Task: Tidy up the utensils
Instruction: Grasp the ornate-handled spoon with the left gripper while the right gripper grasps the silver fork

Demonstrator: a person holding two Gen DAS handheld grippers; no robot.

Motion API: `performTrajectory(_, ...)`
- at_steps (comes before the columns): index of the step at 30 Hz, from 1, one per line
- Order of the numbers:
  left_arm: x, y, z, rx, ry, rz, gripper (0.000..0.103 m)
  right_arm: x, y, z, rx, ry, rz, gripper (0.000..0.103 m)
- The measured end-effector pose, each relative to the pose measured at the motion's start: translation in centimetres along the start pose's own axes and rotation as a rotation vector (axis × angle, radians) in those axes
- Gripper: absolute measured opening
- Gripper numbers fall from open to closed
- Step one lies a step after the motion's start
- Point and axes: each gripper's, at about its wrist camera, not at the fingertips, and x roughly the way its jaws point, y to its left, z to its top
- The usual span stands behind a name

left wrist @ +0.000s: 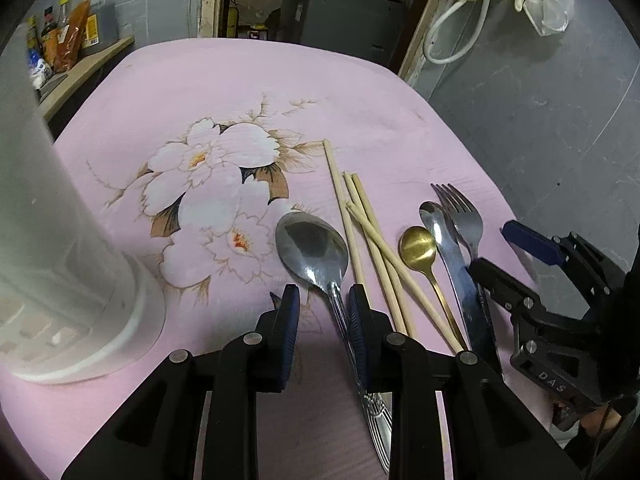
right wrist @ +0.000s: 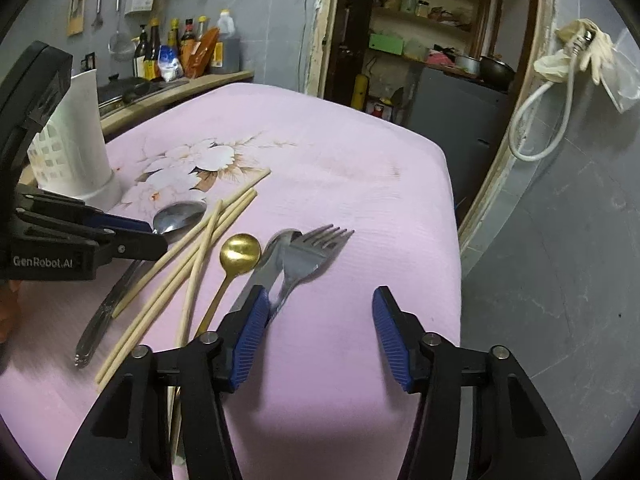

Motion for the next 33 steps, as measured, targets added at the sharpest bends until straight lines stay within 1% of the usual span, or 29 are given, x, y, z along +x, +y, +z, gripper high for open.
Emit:
performTrajectory(3, 0.0, 0.2, 0.0, 0.003, 0.005, 0.001, 0.021, 0.7, -0.1, 0.5, 0.001, 0.02, 0.019, 0.048)
performTrajectory(5, -0.1, 0.3, -0.2, 0.008, -0.001, 0.006, 0.017, 1.2, 0.0, 0.7, 0.003, 0.037, 0.035, 0.048)
performTrajectory(8, -0.3, 0.5, -0.6, 0.002, 0.0, -0.001, 0.016, 1.3, 0.1, 0.8, 0.001, 0.047, 0.041, 0.048)
performTrajectory(9, -0.3, 0.4, -0.5, 0.0, 0.0, -0.002, 0.016, 1.2, 0.1, 0.7, 0.002, 0.044, 0.038, 0.047)
performTrajectory(12, -0.7, 0.6, -1.0, 0.01, -0.001, 0.0, 0.016, 0.7, -0.4, 0.5, 0.015, 0.027, 0.039, 0.035)
performTrajectory(13, -0.8, 0.5, -1.0, 0.021, 0.0, 0.007, 0.016, 0.6, -0.4, 0.4, 0.018, 0.026, 0.035, 0.033)
performTrajectory(17, -0.5, -0.3, -0.8, 0.077, 0.032, 0.045, 0.016, 1.2, -0.1, 1.1, 0.032, 0.051, 0.036, 0.033)
performTrajectory(20, 0.0, -0.9, -0.4, 0.121, 0.07, 0.072, 0.016, 2.3, -0.1, 1.8, 0.052, 0.085, 0.05, 0.041)
performTrajectory(21, 0.1, -0.9, -0.3, 0.131, 0.082, 0.073, 0.016, 2.6, -0.1, 1.9, 0.057, 0.089, 0.052, 0.044)
performTrajectory(24, 0.3, -0.8, 0.1, 0.128, 0.095, 0.06, 0.016, 2.8, 0.0, 2.0, 0.064, 0.087, 0.047, 0.044)
performTrajectory(27, 0.3, -0.8, 0.1, 0.149, 0.08, 0.064, 0.015, 2.6, 0.0, 1.9, 0.071, 0.08, 0.068, 0.036)
performTrajectory(29, 0.3, -0.9, -0.1, 0.164, 0.064, 0.082, 0.01, 2.6, 0.1, 1.8, 0.074, 0.077, 0.065, 0.035)
performTrajectory(30, 0.2, -1.0, -0.2, 0.168, 0.059, 0.086, 0.009, 2.5, 0.1, 1.8, 0.072, 0.075, 0.063, 0.033)
performTrajectory(32, 0.0, -0.7, -0.5, 0.167, 0.054, 0.084, 0.008, 2.3, 0.2, 1.7, 0.068, 0.068, 0.06, 0.028)
performTrajectory(33, 0.0, -0.5, -0.6, 0.163, 0.05, 0.081, 0.007, 2.1, 0.2, 1.7, 0.067, 0.06, 0.06, 0.021)
